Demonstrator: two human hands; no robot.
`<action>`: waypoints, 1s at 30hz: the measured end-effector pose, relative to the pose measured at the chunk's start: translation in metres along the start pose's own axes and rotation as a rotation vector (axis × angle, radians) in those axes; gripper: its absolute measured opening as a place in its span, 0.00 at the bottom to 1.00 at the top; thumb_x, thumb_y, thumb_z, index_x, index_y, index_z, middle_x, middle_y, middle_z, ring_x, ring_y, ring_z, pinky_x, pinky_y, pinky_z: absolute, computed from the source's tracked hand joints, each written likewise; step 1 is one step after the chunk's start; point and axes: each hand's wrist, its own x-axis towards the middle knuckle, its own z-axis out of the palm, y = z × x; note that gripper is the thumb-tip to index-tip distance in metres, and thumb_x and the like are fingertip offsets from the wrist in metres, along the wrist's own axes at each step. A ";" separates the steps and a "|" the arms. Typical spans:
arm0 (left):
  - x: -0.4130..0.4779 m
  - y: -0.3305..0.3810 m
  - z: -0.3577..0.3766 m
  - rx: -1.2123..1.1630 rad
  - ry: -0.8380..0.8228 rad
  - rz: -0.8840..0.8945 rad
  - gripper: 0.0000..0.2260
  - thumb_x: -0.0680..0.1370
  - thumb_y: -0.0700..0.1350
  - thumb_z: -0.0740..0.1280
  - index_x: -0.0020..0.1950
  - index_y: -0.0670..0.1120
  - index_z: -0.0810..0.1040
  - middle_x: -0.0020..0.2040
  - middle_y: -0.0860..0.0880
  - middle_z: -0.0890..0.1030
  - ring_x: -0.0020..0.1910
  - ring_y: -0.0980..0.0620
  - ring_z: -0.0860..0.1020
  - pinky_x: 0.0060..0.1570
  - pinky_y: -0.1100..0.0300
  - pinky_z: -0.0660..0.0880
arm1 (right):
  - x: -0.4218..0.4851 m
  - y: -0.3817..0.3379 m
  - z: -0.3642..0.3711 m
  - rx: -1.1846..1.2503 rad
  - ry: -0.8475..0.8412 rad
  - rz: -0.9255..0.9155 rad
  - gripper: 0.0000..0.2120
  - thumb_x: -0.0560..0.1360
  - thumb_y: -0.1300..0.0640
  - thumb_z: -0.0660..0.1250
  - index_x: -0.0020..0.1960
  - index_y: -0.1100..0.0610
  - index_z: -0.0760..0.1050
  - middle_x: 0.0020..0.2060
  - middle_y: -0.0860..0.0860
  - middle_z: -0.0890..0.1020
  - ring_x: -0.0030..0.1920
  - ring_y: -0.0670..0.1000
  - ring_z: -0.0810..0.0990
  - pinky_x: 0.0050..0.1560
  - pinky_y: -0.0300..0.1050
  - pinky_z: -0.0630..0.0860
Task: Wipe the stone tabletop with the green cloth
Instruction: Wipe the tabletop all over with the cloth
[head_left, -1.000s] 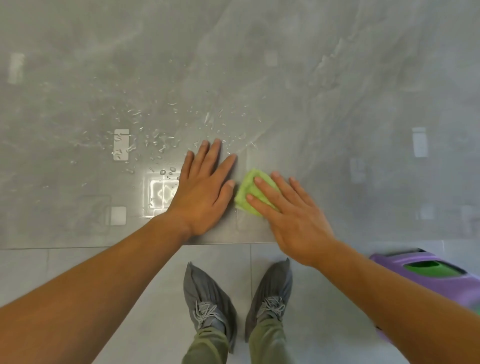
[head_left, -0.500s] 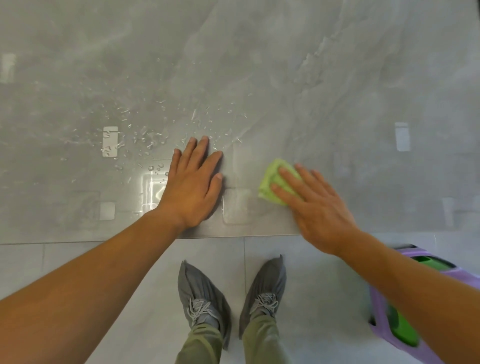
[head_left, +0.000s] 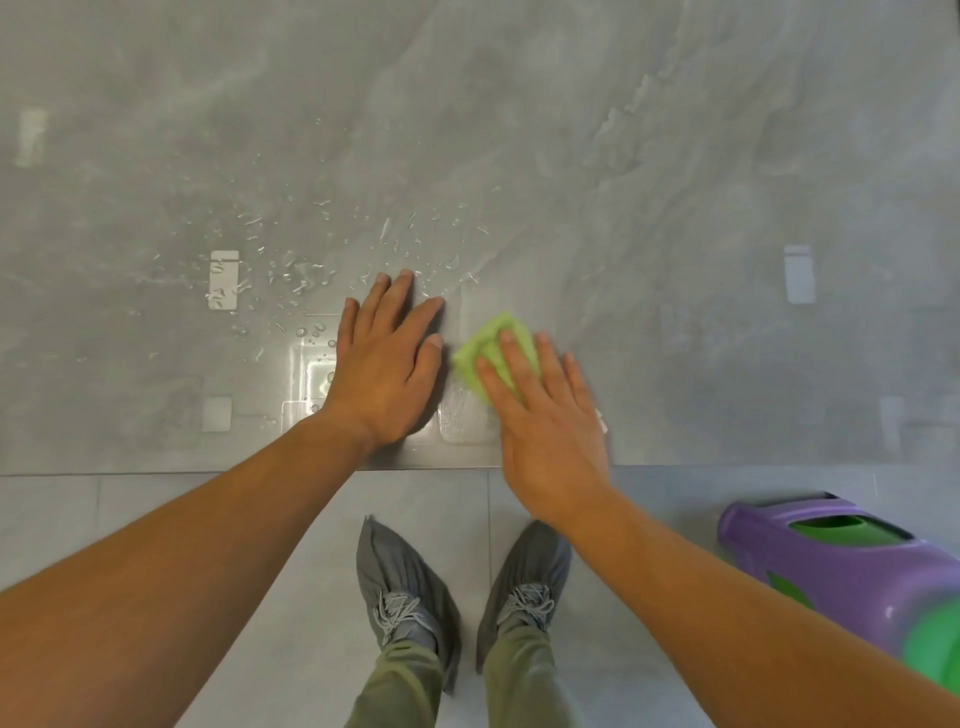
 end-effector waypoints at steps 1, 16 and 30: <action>0.001 0.000 -0.002 -0.023 -0.003 -0.007 0.25 0.81 0.56 0.45 0.77 0.54 0.64 0.82 0.50 0.52 0.80 0.51 0.44 0.77 0.49 0.38 | -0.003 -0.006 0.004 -0.019 -0.023 -0.097 0.32 0.75 0.57 0.57 0.79 0.48 0.58 0.80 0.52 0.55 0.79 0.63 0.51 0.77 0.63 0.51; 0.000 -0.013 -0.001 0.263 -0.099 0.063 0.27 0.82 0.59 0.45 0.81 0.55 0.47 0.82 0.48 0.41 0.80 0.48 0.36 0.77 0.46 0.39 | 0.051 0.067 -0.024 -0.029 0.018 0.163 0.33 0.78 0.60 0.60 0.80 0.49 0.51 0.80 0.55 0.51 0.79 0.64 0.51 0.77 0.59 0.50; 0.125 -0.018 -0.088 0.211 -0.028 0.066 0.27 0.77 0.56 0.56 0.75 0.48 0.66 0.78 0.42 0.62 0.77 0.40 0.59 0.74 0.45 0.54 | 0.204 0.094 -0.050 -0.016 0.022 0.310 0.32 0.79 0.60 0.58 0.80 0.48 0.53 0.81 0.53 0.50 0.79 0.62 0.50 0.78 0.58 0.49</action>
